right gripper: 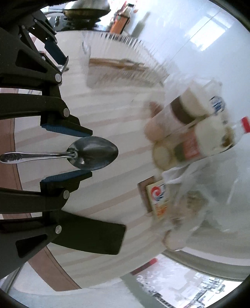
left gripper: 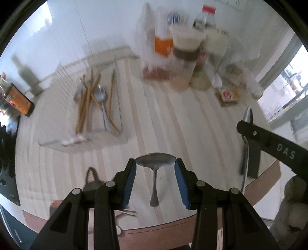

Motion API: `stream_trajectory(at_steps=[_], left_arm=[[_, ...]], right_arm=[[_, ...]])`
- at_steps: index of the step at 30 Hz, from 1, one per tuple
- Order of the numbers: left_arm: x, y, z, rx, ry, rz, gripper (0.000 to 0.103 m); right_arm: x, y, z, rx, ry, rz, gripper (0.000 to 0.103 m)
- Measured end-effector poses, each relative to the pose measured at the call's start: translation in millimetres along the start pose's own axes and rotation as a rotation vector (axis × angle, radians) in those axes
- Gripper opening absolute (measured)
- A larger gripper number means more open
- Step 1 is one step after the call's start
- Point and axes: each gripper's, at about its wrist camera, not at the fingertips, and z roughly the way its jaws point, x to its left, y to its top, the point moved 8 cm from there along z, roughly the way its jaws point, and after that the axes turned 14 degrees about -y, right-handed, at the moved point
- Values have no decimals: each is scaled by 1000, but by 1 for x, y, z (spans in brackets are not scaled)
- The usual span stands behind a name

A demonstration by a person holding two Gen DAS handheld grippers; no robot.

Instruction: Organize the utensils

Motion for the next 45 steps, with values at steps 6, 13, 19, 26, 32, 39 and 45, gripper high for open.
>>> stream_trajectory(at_steps=[6,13,19,26,32,39,45], left_arm=[[-3,33,-40,-93,-6,23,37],[0,67,-78,-179,-7,35,38],[10,88,-110,-229,-18,20,38],[41,113,-140,-268,15,-14,38],[82,124,-143,-255,19,-79,38],[155,128,-97,-127,-16,-236,38],[200,125,-62,-42,-59,-358,39]], right_arm=[[14,26,-38,-81,34,5,37],[30,52,-77,-156,61,11,36],[49,71,-100,-198,93,2,36],[90,90,-112,-209,155,-24,36],[143,97,-98,-160,218,-63,36],[208,90,-37,-29,232,-116,37],[243,91,17,63,197,-153,38]])
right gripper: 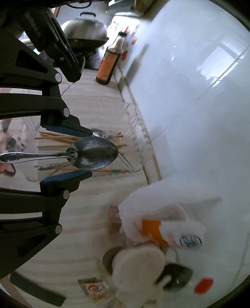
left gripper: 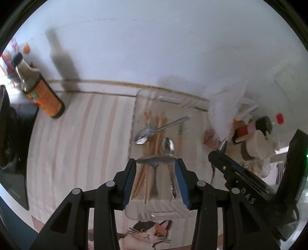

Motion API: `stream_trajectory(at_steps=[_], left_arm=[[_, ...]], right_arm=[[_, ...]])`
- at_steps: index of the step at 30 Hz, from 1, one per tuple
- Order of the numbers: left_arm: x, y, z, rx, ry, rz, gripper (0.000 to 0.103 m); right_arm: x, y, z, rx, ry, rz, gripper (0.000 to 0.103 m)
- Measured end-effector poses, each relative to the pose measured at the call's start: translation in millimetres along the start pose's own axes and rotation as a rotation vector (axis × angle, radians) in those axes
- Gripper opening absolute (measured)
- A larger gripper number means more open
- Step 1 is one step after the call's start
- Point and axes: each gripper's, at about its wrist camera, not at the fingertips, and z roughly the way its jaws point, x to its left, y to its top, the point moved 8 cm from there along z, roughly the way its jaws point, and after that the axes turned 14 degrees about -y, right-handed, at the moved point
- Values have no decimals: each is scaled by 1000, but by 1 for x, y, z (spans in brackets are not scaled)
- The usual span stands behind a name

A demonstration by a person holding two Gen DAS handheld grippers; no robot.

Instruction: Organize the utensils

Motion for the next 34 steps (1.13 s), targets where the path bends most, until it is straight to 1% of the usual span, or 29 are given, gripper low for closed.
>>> stream_trajectory(at_steps=[2,3,4,5,6,7,9,11,12,13,14,16,19,21,25,29,34], left_arm=[[5,3,1,-2,25,4,39],[6,4,0,-3,45,17,39],[7,4,0,-2,73,33,39],[9,4,-1,-7,104,46,39],[11,4,-3,-14,124,57,41],[13,3,-3,-19,146,68,48],[17,-1,-4,-37,204,89,58],[20,-6,-6,-60,239,104,64],[21,-9,-8,-79,264,115,72],[23,-11,-9,-93,284,122,81],[26,-15,-11,-112,313,132,85],[30,-22,-10,-118,334,139,100],[38,-34,-3,-104,351,133,103],[43,-40,1,-92,366,132,103],[47,-52,7,-83,365,117,103],[44,-60,4,-96,362,104,103],[38,-71,-13,-126,354,89,103]], right_arm=[[3,0,15,45,-14,-9,38],[5,-1,21,62,-26,-16,41],[5,-2,23,67,-36,-20,47],[4,-4,24,67,-48,-25,49],[3,-5,23,61,-63,-35,53],[2,-7,22,54,-74,-45,57],[-1,-11,19,39,-111,-67,60],[-6,-16,12,7,-163,-98,68],[-10,-20,7,-16,-199,-114,74],[-13,-24,3,-33,-225,-127,80],[-17,-29,-1,-55,-265,-140,83],[-25,-38,-7,-80,-310,-153,92],[-37,-49,-10,-95,-358,-159,103],[-45,-56,-11,-100,-393,-163,103],[-53,-64,-12,-105,-417,-163,103],[-55,-68,-16,-116,-416,-169,103],[-55,-72,-36,-153,-392,-166,103]])
